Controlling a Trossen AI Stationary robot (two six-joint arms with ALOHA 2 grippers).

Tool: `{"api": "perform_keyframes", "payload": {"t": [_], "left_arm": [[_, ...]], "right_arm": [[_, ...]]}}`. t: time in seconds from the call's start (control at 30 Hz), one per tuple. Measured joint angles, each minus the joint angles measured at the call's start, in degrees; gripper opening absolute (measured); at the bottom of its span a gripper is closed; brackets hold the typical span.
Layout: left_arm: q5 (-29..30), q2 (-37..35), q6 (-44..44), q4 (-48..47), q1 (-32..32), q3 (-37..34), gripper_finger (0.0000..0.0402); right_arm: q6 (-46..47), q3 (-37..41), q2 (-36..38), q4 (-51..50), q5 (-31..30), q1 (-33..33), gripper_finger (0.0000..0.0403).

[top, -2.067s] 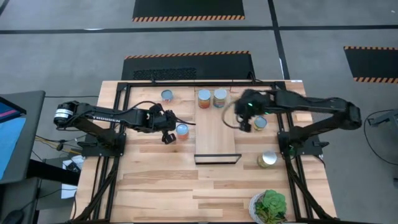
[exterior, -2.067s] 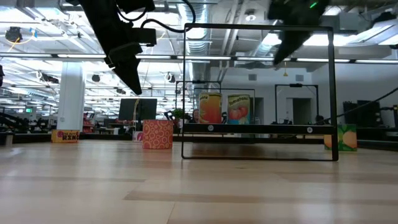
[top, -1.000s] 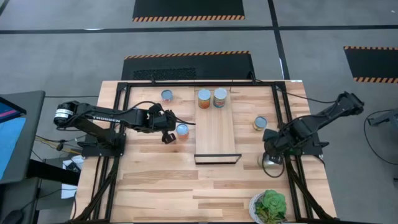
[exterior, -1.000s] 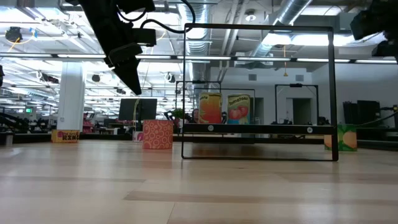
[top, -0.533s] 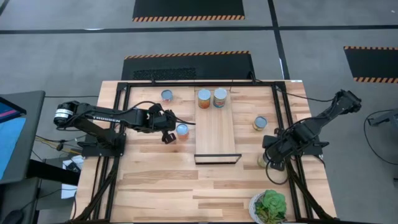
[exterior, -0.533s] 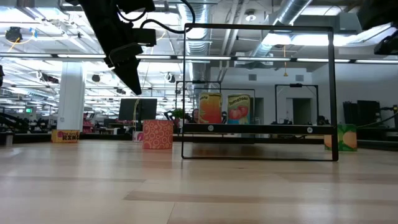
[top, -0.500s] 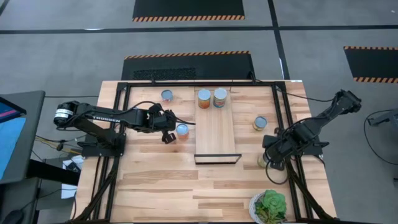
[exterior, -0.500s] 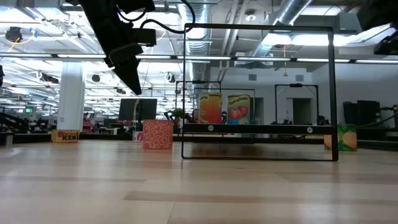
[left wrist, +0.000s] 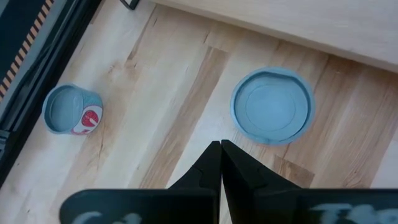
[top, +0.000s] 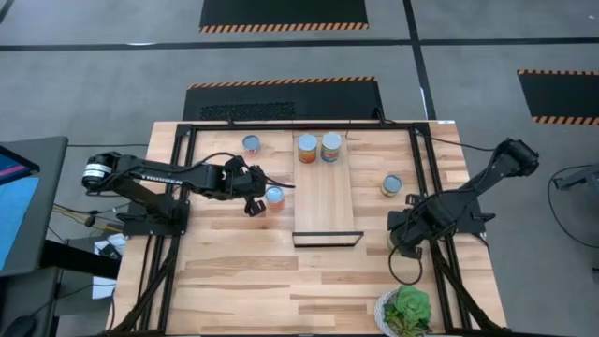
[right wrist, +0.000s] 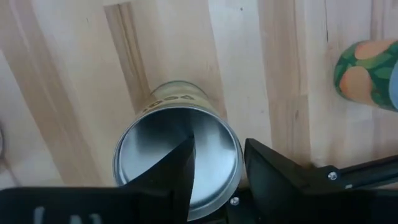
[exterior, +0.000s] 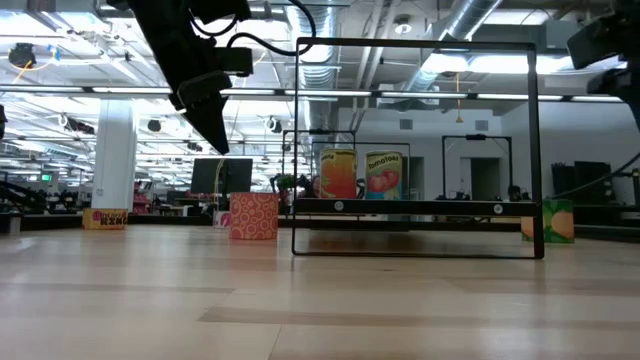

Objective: Pick and place cans onto a shelf
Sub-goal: Put the canned pears on the shelf

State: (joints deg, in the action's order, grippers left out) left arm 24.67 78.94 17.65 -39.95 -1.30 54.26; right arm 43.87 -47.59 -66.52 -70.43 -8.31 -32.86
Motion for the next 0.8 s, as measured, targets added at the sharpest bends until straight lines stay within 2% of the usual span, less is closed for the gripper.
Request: {"api": "perform_keyframes", "payload": {"t": [0.23, 0.67, 0.8], "left_arm": [[0.00, 0.00, 0.00, 0.05, 0.00, 0.00, 0.0000], [-0.02, 0.00, -0.46, 0.52, -0.02, 0.00, 0.0000], [-0.02, 0.00, -0.46, 0.51, 0.00, 0.00, 0.0000]], "right_arm": [[-0.81, -0.14, -2.73, 0.19, -0.24, 0.00, 0.0140], [-0.79, 0.11, -2.64, -0.04, 0.01, 1.10, 0.0014], [-1.03, 0.04, -2.64, 0.08, 0.73, 3.20, 0.0007]]}}
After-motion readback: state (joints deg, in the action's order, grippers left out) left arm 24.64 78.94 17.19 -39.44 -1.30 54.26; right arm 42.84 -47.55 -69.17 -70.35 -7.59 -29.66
